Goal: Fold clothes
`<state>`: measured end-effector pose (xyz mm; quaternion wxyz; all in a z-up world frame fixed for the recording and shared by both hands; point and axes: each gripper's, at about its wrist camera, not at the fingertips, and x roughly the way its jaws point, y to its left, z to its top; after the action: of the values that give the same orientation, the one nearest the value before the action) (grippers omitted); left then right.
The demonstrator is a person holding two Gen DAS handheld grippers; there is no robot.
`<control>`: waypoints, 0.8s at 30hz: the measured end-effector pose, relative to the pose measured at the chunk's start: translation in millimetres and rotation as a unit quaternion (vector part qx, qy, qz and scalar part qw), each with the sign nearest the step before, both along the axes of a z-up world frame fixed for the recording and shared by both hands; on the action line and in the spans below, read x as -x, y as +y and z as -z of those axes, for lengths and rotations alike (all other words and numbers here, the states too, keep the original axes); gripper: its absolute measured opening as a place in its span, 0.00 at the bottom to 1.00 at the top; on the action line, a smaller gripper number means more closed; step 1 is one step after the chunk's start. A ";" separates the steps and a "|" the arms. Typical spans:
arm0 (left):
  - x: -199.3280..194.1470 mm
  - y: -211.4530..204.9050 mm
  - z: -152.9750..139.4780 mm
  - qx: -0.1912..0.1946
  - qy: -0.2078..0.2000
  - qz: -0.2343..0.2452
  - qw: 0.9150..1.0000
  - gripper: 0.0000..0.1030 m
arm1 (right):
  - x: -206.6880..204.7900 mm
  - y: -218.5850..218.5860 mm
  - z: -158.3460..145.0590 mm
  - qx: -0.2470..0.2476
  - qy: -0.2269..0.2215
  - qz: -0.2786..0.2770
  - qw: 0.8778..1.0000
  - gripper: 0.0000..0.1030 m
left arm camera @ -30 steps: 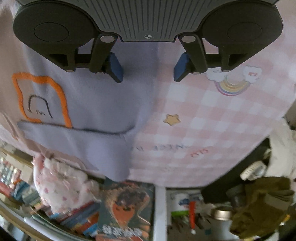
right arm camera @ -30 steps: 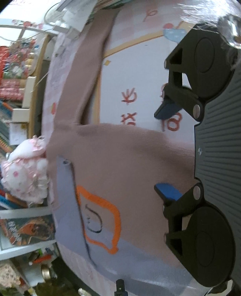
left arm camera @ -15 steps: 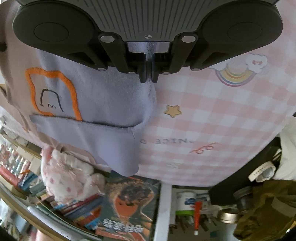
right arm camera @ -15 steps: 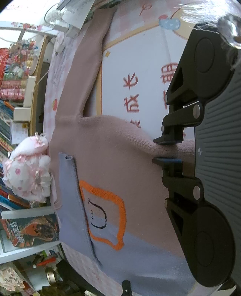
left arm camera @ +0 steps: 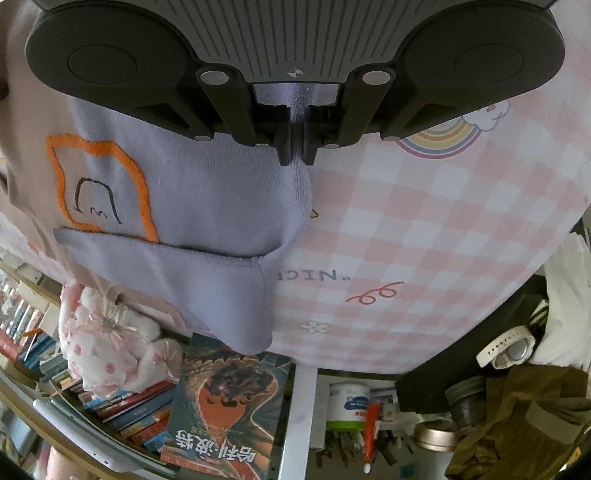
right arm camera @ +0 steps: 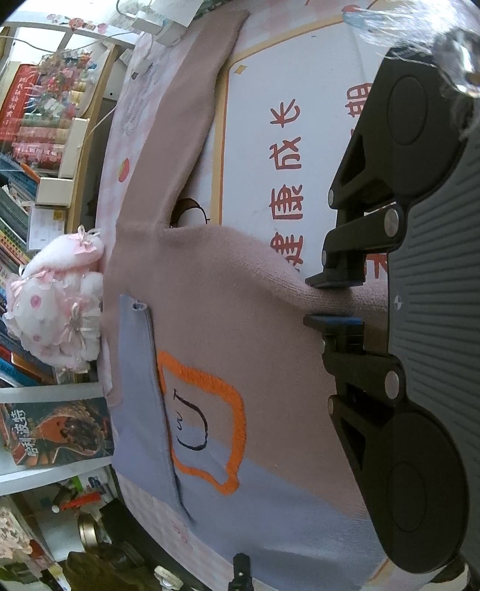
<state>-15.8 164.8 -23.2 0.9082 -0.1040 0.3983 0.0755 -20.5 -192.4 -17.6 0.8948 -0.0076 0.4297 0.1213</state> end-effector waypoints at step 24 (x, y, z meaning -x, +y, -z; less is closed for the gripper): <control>43.1 -55.8 -32.9 -0.033 -0.063 0.108 0.992 0.67 | 33.3 23.2 -23.6 0.018 -0.047 0.053 0.997 0.78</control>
<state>-58.9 109.1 9.7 0.9374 -0.0344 0.3462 -0.0169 -53.7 -169.3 6.0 0.9189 -0.0064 0.3890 0.0652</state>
